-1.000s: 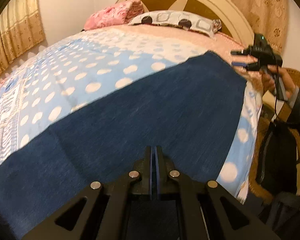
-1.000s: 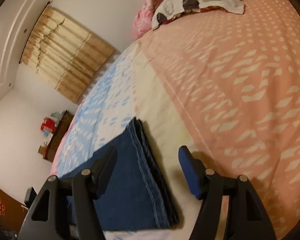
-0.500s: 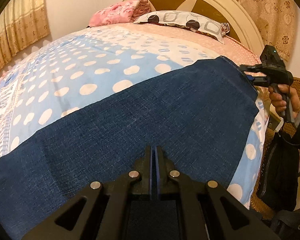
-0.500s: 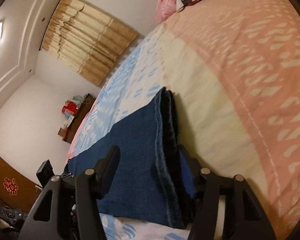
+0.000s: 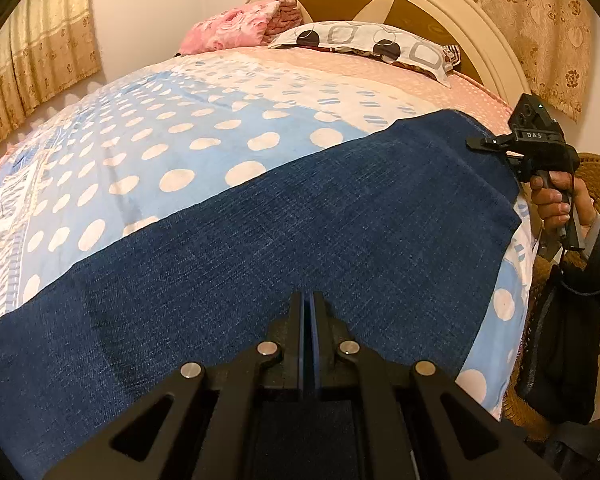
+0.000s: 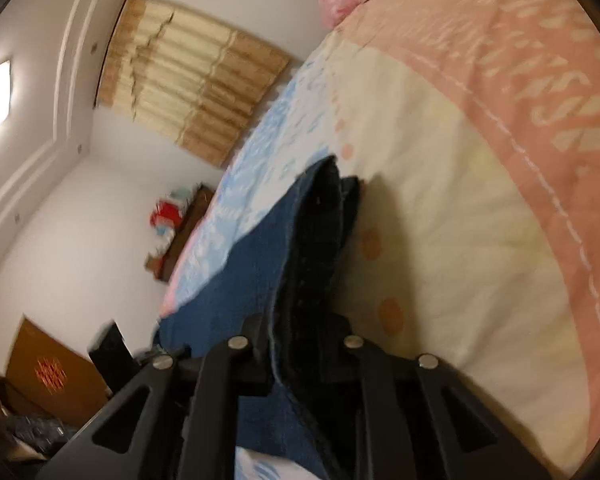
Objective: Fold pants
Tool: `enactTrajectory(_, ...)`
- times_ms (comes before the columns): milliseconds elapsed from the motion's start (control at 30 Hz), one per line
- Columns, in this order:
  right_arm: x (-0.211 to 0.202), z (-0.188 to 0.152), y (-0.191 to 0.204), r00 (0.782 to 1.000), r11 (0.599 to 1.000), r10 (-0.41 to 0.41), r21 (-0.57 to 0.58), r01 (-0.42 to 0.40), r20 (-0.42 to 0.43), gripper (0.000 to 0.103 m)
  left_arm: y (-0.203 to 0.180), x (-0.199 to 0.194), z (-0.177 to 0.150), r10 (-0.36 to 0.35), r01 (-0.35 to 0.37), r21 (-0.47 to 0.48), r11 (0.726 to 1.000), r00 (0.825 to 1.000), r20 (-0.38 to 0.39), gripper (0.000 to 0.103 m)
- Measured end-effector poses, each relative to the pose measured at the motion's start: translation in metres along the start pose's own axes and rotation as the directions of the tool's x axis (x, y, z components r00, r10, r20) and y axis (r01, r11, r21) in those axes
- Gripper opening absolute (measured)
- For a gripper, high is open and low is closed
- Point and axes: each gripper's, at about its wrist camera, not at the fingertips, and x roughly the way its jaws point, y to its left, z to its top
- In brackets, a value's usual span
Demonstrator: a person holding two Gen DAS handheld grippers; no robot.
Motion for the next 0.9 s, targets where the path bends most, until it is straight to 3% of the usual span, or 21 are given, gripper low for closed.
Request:
enactTrajectory(233, -0.016, -0.005, 0.042, 0.997, 0.998, -0.020, -0.061, 0.025, 0.075, 0.016, 0.012, -0.012, -0.005, 0.066, -0.065, -0.026, 0.998, 0.998, 0.009, 0.003)
enactTrajectory(500, -0.012, -0.021, 0.124, 0.994, 0.982, 0.070, -0.180, -0.053, 0.086, 0.016, 0.034, -0.041, -0.019, 0.128, -0.125, -0.058, 0.990, 0.991, 0.035, 0.003)
enactTrajectory(667, 0.022, -0.036, 0.183, 0.990, 0.959, 0.140, -0.251, -0.134, 0.008, 0.016, 0.056, -0.060, -0.037, 0.196, -0.193, -0.085, 0.977, 0.980, 0.028, 0.003)
enactTrajectory(900, 0.126, -0.073, 0.252, 0.962, 0.928, 0.209, -0.274, -0.251, -0.174, 0.016, 0.095, -0.096, -0.067, 0.287, -0.281, -0.148, 0.948, 0.958, 0.024, 0.003)
